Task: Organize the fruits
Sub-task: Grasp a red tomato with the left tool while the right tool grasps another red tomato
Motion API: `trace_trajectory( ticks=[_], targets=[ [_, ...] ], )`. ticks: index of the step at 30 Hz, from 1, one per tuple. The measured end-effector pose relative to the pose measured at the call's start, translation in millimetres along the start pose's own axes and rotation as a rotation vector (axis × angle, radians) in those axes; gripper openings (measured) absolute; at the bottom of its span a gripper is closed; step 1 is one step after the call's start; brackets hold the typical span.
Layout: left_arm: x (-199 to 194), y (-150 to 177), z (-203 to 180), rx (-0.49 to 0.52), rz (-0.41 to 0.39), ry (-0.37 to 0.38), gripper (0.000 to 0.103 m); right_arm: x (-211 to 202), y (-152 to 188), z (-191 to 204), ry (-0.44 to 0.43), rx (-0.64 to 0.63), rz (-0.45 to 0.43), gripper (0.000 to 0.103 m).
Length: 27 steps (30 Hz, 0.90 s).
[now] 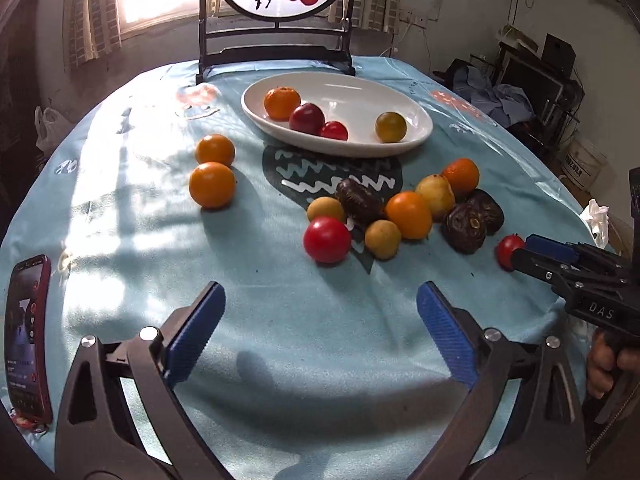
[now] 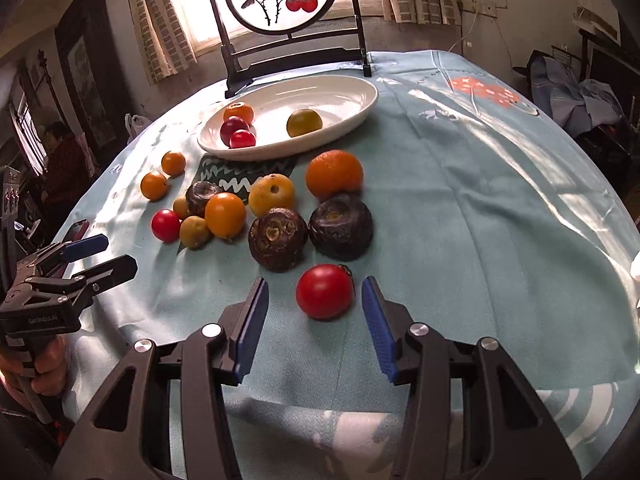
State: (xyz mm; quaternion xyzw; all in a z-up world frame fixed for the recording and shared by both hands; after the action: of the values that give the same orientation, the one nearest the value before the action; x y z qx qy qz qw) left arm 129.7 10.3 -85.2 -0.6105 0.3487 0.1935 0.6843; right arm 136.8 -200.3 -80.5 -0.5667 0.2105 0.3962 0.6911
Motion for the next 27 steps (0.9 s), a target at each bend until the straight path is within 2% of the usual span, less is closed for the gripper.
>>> trace_trajectory(
  ticks=[3, 11, 17, 21, 24, 26, 27],
  targets=[
    [-0.1, -0.7, -2.0, 0.008, -0.001, 0.018, 0.099, 5.5, 2.3, -0.5, 0.038, -0.003, 0.021, 0.049],
    [4.5, -1.1, 10.2, -0.07, 0.01, 0.047, 0.099, 5.2, 1.4, -0.5, 0.003, 0.002, 0.026, 0.049],
    [8.1, -1.1, 7.4, -0.065, 0.022, 0.054, 0.099, 11.1, 0.5, 0.4, 0.016, 0.004, 0.051, 0.049],
    [8.7, -0.6, 6.5, -0.062, 0.025, 0.056, 0.099, 14.6, 1.4, 0.1, 0.037, 0.002, 0.062, 0.032],
    [10.3, -1.4, 6.3, -0.066, 0.027, 0.07, 0.099, 13.9, 1.7, -1.2, 0.031, 0.012, 0.056, 0.031],
    [13.1, -4.4, 6.2, -0.064, 0.029, 0.112, 0.098, 10.6, 1.4, -1.2, 0.011, 0.016, 0.04, 0.031],
    [15.5, -6.5, 7.0, -0.061, 0.032, 0.12, 0.093, 9.2, 1.0, -1.3, 0.005, 0.017, 0.033, 0.031]
  ],
)
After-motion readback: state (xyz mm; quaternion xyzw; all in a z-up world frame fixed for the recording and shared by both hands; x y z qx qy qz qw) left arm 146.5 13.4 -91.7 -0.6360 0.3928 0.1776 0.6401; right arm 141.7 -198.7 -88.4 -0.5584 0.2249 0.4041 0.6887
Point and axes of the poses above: each gripper's, at about its wrist camera, not at the fingertips, and x roughly the way its jaws point, z to its left, y to its underside, the point moved 5 cm from there along x, roughly the way its jaws point, and after that the axes turned 9 degrees about x, right-handed, at the moved point
